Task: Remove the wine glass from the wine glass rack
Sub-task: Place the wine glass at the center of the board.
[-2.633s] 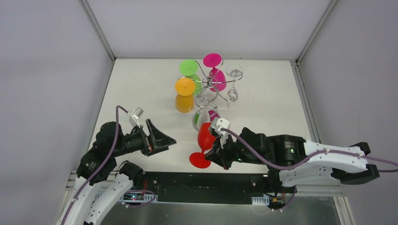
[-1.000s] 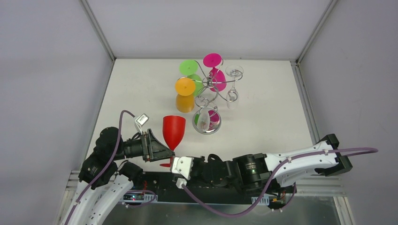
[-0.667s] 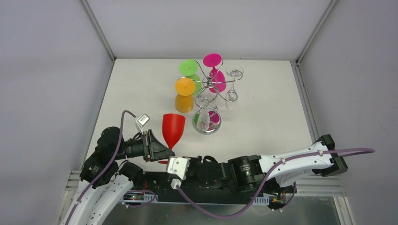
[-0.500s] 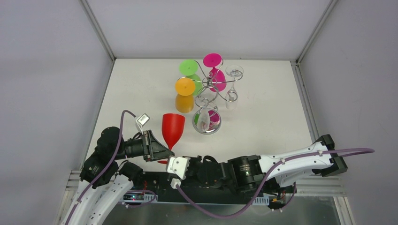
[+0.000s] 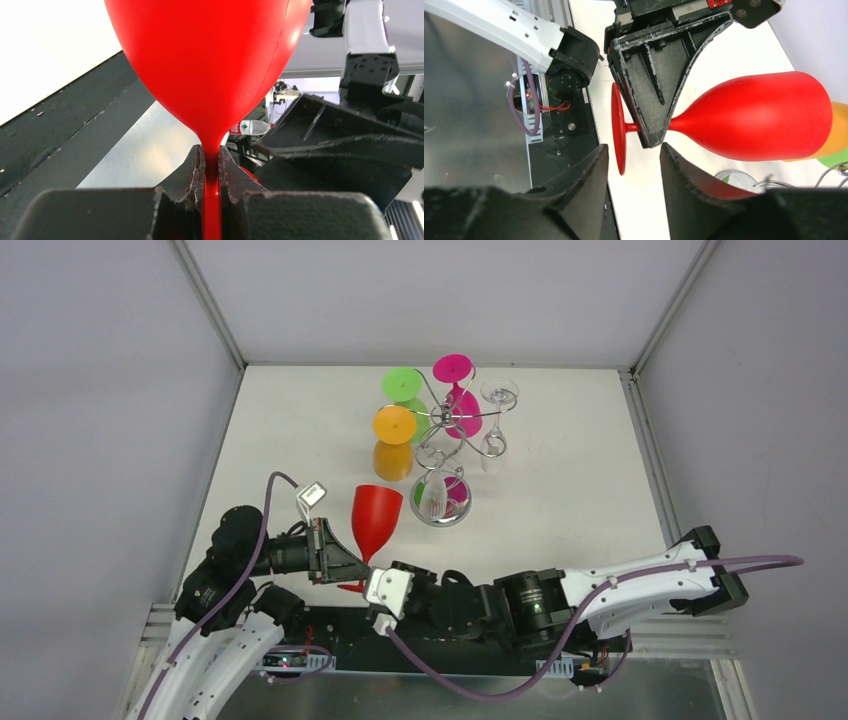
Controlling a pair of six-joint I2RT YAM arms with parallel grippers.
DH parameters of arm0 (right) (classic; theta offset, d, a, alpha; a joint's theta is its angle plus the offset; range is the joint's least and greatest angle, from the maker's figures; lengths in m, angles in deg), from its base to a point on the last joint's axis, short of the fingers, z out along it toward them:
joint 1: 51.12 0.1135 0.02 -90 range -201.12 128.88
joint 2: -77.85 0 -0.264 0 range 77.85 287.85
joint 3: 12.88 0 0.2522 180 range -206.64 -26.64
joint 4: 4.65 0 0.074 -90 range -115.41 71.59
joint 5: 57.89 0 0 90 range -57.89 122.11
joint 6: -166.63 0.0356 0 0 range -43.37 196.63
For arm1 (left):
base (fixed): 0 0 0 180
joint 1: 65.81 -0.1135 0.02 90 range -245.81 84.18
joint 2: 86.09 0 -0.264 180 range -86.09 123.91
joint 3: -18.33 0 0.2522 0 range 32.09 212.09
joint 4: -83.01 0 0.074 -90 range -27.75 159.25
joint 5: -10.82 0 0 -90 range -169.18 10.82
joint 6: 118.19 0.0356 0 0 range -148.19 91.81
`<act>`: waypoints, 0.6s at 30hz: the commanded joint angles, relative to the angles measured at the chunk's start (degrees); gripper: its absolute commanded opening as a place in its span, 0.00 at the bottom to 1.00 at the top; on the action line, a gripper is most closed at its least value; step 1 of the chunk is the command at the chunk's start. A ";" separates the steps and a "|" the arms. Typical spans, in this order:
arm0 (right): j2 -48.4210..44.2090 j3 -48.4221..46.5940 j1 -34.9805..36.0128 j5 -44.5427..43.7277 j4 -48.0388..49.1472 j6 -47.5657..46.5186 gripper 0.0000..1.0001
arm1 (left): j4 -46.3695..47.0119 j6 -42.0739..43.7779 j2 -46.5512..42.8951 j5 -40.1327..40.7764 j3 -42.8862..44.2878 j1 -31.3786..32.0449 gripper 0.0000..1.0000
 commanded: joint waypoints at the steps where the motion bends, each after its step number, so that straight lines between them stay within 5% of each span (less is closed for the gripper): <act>1: -6.42 0.72 0.38 1.90 -2.67 4.85 0.48 | 2.61 3.87 1.91 -4.67 -0.14 -0.38 0.00; 10: -15.17 0.88 -0.57 -2.37 -11.96 15.12 0.55 | 8.62 5.55 6.81 -8.61 -3.74 0.61 0.00; 18: -20.12 1.21 -16.81 9.31 -18.29 27.85 0.54 | 16.04 5.90 13.09 -3.17 -4.65 12.04 0.00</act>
